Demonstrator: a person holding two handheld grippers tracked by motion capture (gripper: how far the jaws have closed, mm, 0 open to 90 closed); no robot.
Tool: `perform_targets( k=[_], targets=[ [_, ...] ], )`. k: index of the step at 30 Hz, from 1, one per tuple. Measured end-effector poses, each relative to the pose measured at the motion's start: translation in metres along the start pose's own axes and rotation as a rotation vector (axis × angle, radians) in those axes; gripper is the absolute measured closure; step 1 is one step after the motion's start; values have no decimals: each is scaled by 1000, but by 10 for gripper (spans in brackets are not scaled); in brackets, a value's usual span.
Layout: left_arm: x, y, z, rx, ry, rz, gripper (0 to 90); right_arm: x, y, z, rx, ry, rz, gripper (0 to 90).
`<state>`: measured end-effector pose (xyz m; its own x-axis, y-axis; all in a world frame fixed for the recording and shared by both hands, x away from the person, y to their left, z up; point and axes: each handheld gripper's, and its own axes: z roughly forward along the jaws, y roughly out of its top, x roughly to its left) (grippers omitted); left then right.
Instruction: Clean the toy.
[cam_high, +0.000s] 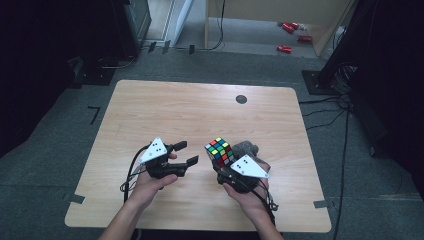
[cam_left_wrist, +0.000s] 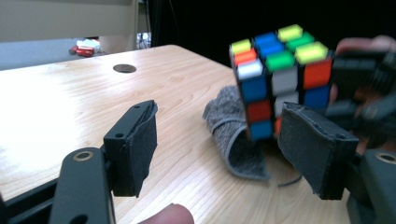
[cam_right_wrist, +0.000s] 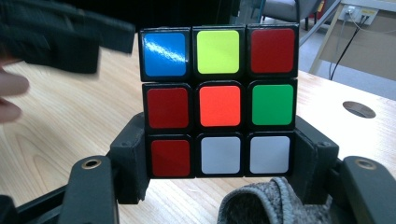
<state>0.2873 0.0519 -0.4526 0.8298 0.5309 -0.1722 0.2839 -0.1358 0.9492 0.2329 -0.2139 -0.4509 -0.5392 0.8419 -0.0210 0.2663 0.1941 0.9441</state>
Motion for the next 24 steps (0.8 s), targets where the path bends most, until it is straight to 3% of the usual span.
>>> perform_targets(
  k=[3,5,7,8,9,11,13,14,16,17,18,24],
  targets=[
    [-3,-2,2,22,-9,50,264,-3,3,-3,-11,17,16,344],
    [-7,-5,5,65,-6,100,267,-4,5,-5,-15,29,26,345],
    [-8,-6,6,76,-4,118,264,-3,6,-5,-16,39,37,345],
    [-11,-8,8,90,-1,158,245,-1,6,-5,-15,61,54,344],
    [-11,-8,8,90,-1,158,240,-1,6,-5,-15,61,54,344],
    [-16,-10,10,94,0,213,228,3,6,-3,-3,85,47,344],
    [-17,-11,11,93,-2,229,220,6,6,-2,3,102,55,345],
    [-19,-14,12,95,11,272,218,6,6,-2,4,111,60,345],
    [-20,-15,13,91,18,293,219,7,6,-1,9,129,66,345],
    [-21,-17,13,75,28,339,219,7,6,-1,12,140,69,345],
    [-21,-17,13,75,28,339,220,7,6,-1,12,140,69,345],
    [-24,-22,15,56,28,427,218,9,8,-1,34,181,99,344]
  ],
)
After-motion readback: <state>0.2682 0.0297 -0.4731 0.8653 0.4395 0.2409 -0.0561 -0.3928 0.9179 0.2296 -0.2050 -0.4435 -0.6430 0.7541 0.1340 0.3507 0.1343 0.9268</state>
